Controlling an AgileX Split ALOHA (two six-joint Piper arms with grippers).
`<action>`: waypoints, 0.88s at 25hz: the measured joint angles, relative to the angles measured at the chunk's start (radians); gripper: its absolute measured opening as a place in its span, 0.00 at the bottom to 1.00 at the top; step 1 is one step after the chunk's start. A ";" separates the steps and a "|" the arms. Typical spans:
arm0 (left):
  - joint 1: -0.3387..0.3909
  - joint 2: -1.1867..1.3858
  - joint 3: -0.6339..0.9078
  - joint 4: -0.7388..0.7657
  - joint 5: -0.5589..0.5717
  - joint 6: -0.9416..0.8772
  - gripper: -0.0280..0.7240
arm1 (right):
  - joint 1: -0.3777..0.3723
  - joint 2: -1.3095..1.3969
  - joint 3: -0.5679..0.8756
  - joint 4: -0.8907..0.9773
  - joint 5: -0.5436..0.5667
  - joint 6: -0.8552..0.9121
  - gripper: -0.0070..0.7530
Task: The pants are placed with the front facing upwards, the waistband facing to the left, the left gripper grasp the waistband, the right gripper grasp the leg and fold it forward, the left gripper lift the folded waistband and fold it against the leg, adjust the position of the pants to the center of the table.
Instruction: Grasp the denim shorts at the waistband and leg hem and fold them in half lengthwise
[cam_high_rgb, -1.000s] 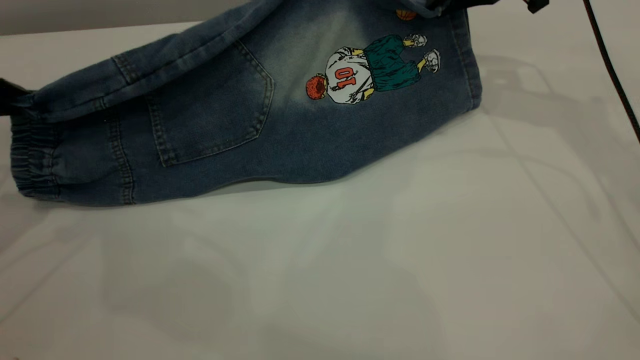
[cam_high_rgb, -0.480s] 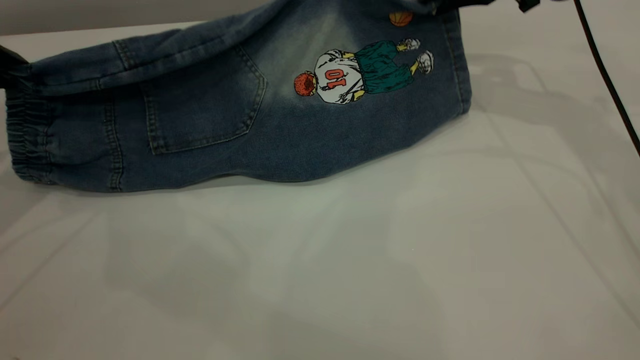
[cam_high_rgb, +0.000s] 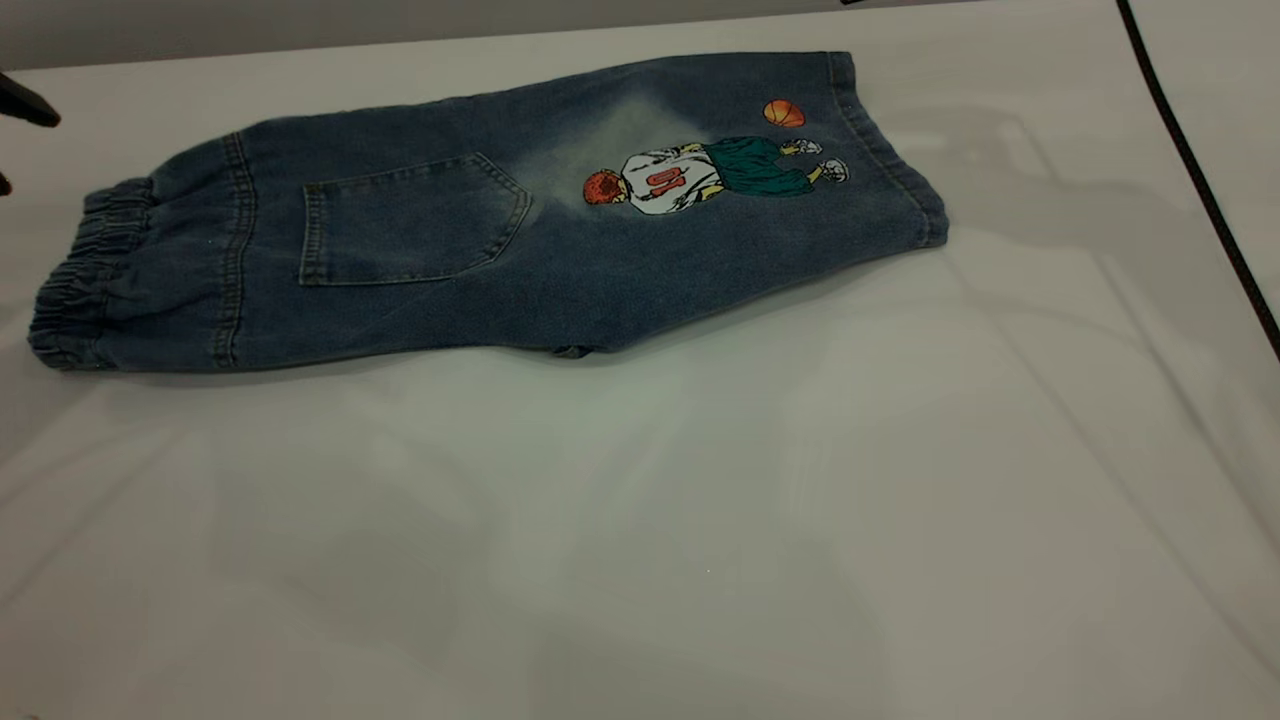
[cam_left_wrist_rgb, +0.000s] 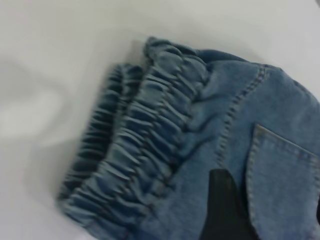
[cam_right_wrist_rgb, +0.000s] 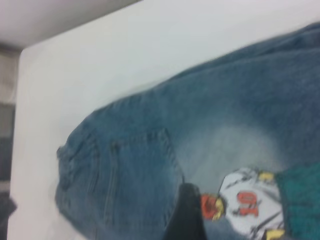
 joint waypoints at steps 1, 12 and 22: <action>0.000 0.000 0.000 0.000 -0.011 0.000 0.56 | 0.000 0.000 0.000 -0.016 0.024 0.000 0.75; 0.148 0.039 -0.002 0.317 0.098 -0.247 0.56 | 0.000 0.000 0.000 -0.031 0.150 0.001 0.76; 0.391 0.231 -0.023 0.413 0.437 -0.186 0.56 | 0.000 0.001 0.000 -0.031 0.165 -0.015 0.76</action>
